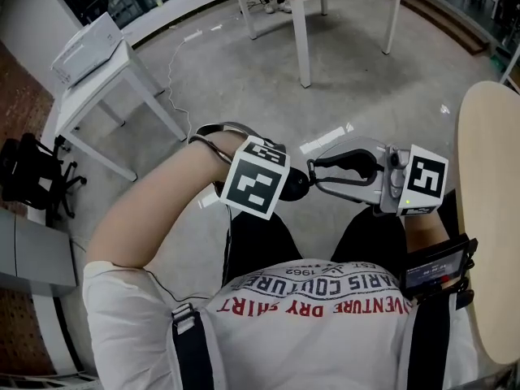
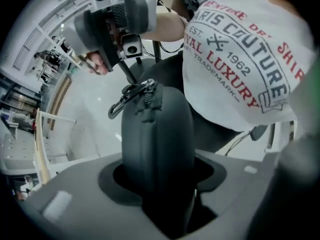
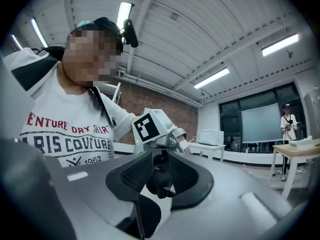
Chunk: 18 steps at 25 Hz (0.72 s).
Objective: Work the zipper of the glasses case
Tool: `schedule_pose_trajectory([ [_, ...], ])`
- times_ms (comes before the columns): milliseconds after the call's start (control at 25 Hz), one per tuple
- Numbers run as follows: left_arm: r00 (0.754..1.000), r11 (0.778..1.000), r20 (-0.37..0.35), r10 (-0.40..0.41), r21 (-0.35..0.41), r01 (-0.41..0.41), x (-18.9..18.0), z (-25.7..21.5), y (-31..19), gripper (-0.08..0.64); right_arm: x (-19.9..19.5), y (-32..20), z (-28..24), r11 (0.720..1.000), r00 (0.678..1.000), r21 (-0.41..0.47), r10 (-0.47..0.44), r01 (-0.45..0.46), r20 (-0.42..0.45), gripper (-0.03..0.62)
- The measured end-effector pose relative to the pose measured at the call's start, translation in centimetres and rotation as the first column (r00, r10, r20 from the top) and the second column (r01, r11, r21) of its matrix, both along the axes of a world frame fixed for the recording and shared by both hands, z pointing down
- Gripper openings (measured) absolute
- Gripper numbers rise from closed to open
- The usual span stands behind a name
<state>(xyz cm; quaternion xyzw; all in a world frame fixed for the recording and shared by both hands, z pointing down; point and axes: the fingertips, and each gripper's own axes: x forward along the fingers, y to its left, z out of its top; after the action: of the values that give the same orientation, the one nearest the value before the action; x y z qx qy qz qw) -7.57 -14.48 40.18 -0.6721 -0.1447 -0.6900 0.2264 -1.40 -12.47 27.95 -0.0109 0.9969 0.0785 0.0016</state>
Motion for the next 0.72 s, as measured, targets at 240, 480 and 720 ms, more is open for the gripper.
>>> schedule_pose_trajectory([
  [240,0.999,0.999,0.032,0.043,0.032,-0.044,0.4,-1.2,-0.1,0.252,-1.2,0.8,0.9,0.995,0.997,0.088,-0.037,0.043,-0.067,0.137],
  [480,1.0,1.0,-0.006,0.003,-0.011,-0.003,0.3,-1.7,-0.2,0.252,-1.9,0.5,0.9,0.989,0.998,0.15,0.016,-0.006,-0.065,0.141],
  [720,0.994,0.995,-0.079,-0.076,-0.069,0.07,0.7,-1.4,0.1,0.252,-1.9,0.0,1.1,0.989,0.997,0.139,0.058,-0.051,-0.045,0.097],
])
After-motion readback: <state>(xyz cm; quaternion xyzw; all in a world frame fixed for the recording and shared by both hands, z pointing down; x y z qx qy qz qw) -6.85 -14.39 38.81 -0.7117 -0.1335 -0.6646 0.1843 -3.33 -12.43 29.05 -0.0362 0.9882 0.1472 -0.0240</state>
